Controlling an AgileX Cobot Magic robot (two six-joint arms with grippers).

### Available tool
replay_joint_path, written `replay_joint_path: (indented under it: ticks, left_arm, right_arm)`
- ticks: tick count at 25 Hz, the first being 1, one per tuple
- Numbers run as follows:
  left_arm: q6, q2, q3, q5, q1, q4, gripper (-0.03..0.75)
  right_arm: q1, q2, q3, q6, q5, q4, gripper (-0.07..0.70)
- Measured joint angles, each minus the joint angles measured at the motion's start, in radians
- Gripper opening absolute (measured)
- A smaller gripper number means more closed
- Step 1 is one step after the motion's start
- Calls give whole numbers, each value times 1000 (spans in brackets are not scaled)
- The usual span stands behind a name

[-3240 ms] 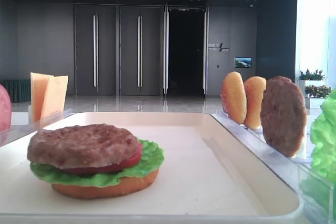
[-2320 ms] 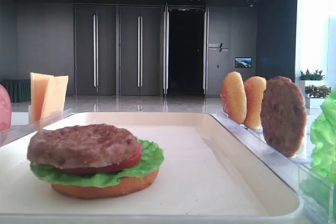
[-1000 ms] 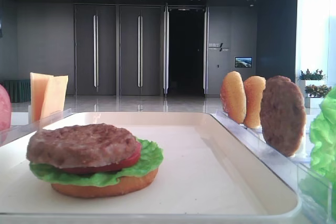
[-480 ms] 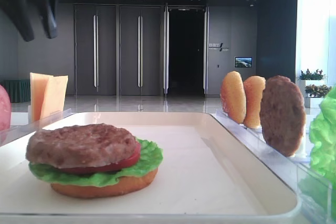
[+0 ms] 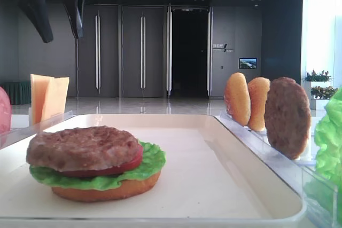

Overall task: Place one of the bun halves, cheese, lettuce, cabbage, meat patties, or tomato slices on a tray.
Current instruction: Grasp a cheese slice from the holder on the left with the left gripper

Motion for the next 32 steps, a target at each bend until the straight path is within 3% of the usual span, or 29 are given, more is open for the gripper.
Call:
replay_joint_path:
  ticks: [11,32]
  left_arm:
    - [-8,98,-2,-33,0,0,429]
    - [-9,172,-2,-35,0,38,429]
  right_arm:
    - [18,0,0,0,0,0,283]
    - [18,0,0,0,0,0,283]
